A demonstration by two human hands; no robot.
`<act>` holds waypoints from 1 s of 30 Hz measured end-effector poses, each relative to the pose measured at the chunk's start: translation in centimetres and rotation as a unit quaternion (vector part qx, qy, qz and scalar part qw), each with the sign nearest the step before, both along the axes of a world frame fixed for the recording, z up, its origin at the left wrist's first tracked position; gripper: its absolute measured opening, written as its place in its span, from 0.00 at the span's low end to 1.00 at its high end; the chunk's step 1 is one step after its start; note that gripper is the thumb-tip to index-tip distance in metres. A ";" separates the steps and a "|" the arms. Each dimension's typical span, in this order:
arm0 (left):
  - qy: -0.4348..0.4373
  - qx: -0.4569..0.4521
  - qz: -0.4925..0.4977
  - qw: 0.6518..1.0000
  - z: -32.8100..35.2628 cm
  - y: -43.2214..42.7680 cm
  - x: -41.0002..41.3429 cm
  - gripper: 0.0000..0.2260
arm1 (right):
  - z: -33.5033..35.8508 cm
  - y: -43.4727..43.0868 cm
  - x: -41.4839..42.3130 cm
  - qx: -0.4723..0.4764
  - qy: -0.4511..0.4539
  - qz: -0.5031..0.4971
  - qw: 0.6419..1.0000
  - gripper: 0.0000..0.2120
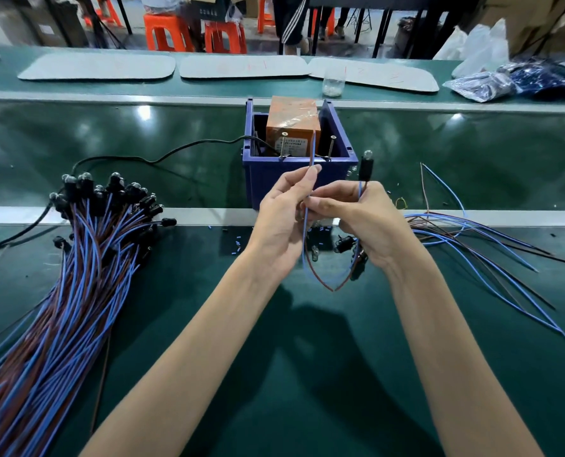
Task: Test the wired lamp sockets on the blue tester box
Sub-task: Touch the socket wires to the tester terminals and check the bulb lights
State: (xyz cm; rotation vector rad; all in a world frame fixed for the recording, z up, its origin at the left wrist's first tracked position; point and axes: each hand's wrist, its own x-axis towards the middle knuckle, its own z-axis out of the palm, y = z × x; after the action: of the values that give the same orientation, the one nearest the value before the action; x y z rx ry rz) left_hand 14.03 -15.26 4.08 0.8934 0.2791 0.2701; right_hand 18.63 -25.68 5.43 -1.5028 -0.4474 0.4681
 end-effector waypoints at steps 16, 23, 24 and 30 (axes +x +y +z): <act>0.041 0.300 0.215 0.929 -1.4 2.5 0.8 0.10 | 0.4 -0.1 0.5 0.015 0.013 -0.074 0.997 0.08; 0.078 0.306 0.224 0.922 -1.7 3.8 1.4 0.19 | -0.3 -0.3 1.8 0.053 0.003 -0.153 0.987 0.22; 0.073 0.321 0.223 0.918 -1.8 3.9 1.4 0.19 | -0.4 -0.3 1.9 0.061 0.006 -0.160 0.985 0.23; 0.042 0.316 0.239 0.917 -1.5 5.1 0.6 0.07 | -0.9 -0.8 2.8 0.084 0.028 -0.194 0.977 0.20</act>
State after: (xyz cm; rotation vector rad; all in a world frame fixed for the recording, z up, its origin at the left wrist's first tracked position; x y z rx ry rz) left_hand 14.66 -10.18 2.56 1.4756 0.5065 0.8098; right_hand 21.45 -26.49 4.56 -1.3681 -0.1366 0.1586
